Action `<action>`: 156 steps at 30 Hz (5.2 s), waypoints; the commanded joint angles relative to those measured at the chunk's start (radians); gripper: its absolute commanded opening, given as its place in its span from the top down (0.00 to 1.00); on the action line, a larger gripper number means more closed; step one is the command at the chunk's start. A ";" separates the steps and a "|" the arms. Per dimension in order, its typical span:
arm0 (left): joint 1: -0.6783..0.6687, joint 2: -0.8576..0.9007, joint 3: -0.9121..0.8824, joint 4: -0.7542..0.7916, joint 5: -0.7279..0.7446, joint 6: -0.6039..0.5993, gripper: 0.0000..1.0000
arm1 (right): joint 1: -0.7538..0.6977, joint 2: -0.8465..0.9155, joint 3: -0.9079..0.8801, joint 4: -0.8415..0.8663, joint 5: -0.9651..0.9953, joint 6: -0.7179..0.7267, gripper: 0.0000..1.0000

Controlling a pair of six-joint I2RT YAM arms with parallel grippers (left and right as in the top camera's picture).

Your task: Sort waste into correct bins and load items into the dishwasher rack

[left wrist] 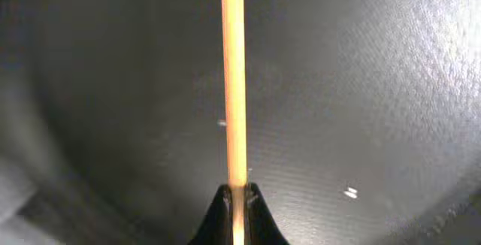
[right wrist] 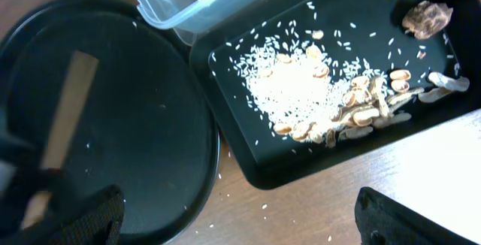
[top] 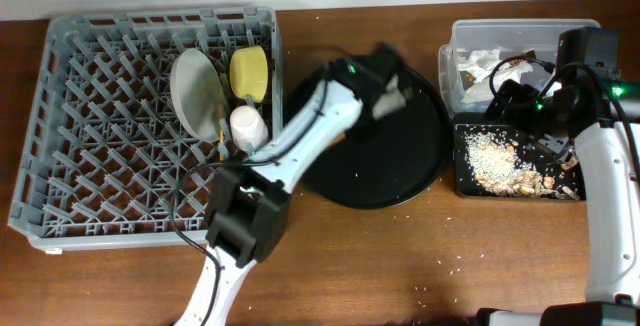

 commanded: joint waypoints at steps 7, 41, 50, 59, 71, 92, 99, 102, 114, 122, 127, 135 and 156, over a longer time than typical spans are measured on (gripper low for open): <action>0.204 -0.034 0.725 -0.495 -0.141 -0.487 1.00 | -0.005 0.002 0.010 0.001 0.009 0.000 0.02; 0.470 -0.428 0.256 -0.483 -0.184 -0.477 0.41 | -0.005 0.002 0.010 0.001 0.009 0.000 0.02; 0.471 -0.832 0.256 -0.495 -0.181 -0.478 0.00 | -0.005 0.002 0.010 0.001 0.009 0.000 0.01; 0.471 -0.938 0.256 -0.494 -0.181 -0.478 0.00 | 0.193 -0.361 -0.125 0.079 0.092 -0.018 0.01; 0.471 -0.938 0.256 -0.495 -0.181 -0.478 0.01 | 0.214 -1.267 -1.287 1.070 0.094 -0.084 0.01; 0.471 -0.938 0.256 -0.495 -0.181 -0.478 0.00 | 0.214 -1.507 -1.531 1.146 0.046 -0.139 0.02; 0.471 -0.938 0.256 -0.495 -0.181 -0.478 0.00 | 0.214 -1.507 -1.531 1.146 0.046 -0.139 0.02; 0.471 -0.938 0.256 -0.495 -0.181 -0.478 0.00 | 0.214 -1.507 -1.531 1.146 0.046 -0.139 0.02; 0.486 -1.310 -0.565 0.062 -0.161 -0.443 0.00 | 0.214 -1.507 -1.531 1.146 0.046 -0.139 0.02; 0.621 -1.892 -1.674 0.906 0.000 -0.356 0.00 | 0.214 -1.507 -1.531 1.146 0.046 -0.139 0.02; 0.657 -2.170 -2.050 1.190 0.037 -0.346 0.00 | 0.214 -1.507 -1.531 1.146 0.046 -0.139 0.02; 0.710 -2.338 -2.200 1.110 0.049 -0.248 0.00 | 0.214 -1.507 -1.531 1.146 0.046 -0.139 0.02; 0.709 -2.343 -2.199 1.110 0.063 -0.249 0.00 | 0.214 -1.507 -1.531 1.146 0.046 -0.139 0.02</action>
